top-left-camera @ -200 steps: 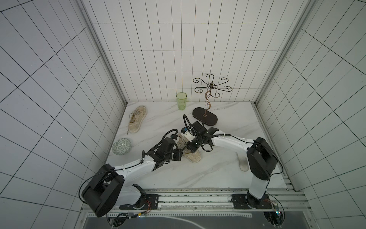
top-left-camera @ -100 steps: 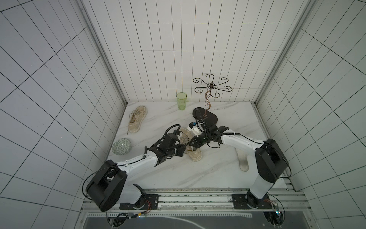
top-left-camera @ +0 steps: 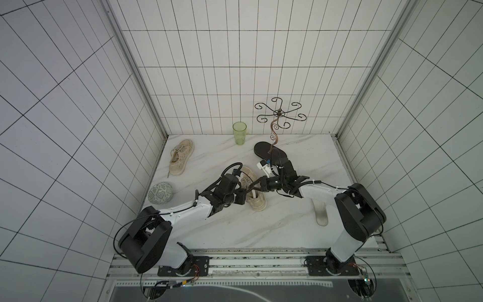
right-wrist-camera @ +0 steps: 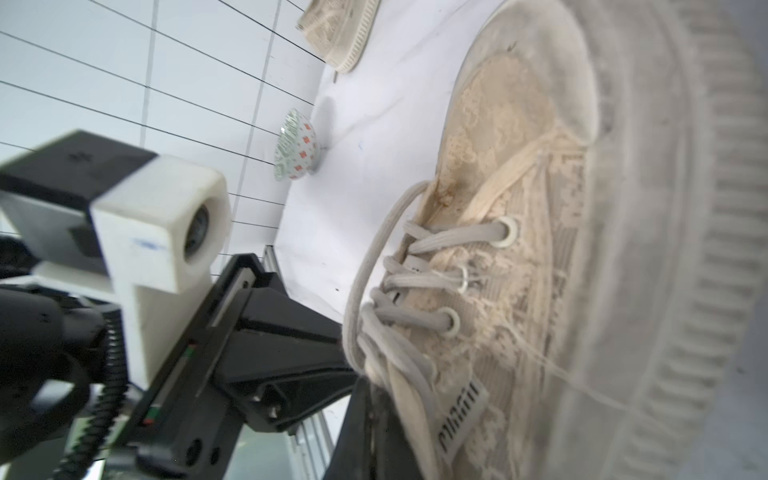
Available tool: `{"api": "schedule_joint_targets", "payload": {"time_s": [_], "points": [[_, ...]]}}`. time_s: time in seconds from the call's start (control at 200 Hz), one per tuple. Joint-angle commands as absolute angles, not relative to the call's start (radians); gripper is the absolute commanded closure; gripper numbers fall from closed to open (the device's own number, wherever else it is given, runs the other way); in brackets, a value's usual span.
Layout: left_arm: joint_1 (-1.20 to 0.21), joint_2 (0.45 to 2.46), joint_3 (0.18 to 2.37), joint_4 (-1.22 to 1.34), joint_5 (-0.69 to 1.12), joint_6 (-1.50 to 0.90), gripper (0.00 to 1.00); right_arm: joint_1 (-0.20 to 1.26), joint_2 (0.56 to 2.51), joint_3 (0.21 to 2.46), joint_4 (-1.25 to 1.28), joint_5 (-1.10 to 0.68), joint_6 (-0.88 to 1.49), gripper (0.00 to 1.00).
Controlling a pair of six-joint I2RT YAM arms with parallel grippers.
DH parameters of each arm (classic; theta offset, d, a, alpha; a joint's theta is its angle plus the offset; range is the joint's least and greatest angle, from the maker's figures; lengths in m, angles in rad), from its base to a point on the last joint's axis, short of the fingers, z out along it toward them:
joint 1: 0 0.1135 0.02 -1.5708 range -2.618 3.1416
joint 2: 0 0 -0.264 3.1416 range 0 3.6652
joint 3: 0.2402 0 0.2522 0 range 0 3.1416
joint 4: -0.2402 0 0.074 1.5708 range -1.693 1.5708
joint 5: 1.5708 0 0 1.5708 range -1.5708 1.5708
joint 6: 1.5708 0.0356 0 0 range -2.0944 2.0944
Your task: Remove the insole from the shoe
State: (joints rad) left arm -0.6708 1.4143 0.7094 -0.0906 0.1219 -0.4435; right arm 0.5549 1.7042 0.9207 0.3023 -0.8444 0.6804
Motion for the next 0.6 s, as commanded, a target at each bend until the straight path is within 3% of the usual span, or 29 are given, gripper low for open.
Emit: {"api": "schedule_joint_targets", "payload": {"time_s": [0.0,0.225,0.42,0.595], "points": [[-0.685,1.475,0.697,-0.167,0.081,-0.425,1.00,0.536,1.675,0.873,0.807,-1.029,0.925,1.00],[-0.671,1.553,0.743,-0.167,0.020,-0.400,1.00,0.538,1.710,0.806,1.157,-1.072,1.203,1.00],[-0.612,1.604,0.807,-0.170,0.019,-0.388,1.00,0.537,1.658,0.754,1.135,-1.082,1.214,1.00],[-0.611,1.638,0.853,-0.188,-0.008,-0.360,1.00,0.535,1.673,0.741,1.417,-1.088,1.448,1.00]]}}
